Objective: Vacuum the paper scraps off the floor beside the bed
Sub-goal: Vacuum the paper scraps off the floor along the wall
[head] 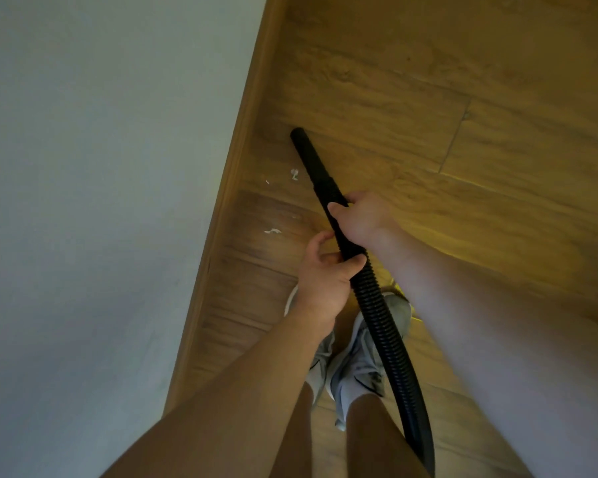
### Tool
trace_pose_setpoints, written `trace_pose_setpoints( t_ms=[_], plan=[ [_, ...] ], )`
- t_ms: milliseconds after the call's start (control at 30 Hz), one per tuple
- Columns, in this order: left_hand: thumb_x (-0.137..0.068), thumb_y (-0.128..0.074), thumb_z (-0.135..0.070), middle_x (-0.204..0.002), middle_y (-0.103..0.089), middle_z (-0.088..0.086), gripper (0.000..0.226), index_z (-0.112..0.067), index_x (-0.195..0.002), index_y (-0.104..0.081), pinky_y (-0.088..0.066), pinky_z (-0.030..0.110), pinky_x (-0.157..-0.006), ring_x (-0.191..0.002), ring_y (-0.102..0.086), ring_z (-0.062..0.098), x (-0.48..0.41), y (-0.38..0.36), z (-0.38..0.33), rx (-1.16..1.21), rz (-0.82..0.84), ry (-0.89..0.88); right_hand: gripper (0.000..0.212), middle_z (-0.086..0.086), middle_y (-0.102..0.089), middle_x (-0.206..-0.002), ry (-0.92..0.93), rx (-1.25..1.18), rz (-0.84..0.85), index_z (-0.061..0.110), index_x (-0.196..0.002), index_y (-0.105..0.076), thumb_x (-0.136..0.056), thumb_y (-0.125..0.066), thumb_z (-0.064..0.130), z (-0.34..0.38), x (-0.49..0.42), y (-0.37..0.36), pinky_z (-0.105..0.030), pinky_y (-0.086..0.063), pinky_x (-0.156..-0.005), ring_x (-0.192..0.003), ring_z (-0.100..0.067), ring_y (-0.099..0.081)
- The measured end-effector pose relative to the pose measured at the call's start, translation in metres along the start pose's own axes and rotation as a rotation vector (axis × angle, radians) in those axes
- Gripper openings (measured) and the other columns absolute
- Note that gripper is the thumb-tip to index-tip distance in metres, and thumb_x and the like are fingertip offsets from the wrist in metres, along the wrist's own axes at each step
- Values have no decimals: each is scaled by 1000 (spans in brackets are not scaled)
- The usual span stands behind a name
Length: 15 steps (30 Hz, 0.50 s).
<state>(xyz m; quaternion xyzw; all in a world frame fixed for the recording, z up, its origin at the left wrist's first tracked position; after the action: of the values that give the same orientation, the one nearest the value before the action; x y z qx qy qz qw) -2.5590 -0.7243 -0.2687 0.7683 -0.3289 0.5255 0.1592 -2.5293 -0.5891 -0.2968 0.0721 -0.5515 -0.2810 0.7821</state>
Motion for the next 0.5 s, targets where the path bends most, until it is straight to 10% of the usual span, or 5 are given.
trace_pose_setpoints(
  t_ms=[500],
  plan=[
    [-91,-69,6,-74,-76,-2,51,-8,-135,-48,-61,27,-61,-69,-74,10,47,-2,36,18,53,71,31,-5,-71,-89,-93,84,121,18,-106,-73,-95,-59,43,-44,38,-17,-31,-51,-67,-82,-23,-67]
  ],
)
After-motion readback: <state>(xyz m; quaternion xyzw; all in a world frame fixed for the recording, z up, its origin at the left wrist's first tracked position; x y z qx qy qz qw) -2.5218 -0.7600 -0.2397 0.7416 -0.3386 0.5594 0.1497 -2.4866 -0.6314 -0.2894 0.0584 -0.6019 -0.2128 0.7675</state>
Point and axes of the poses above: each hand's wrist, its own x-axis away from the middle knuckle, its own y-axis out of the back of the hand, z = x × y, the point moved 9 cm from there along -x, towards the middle knuckle
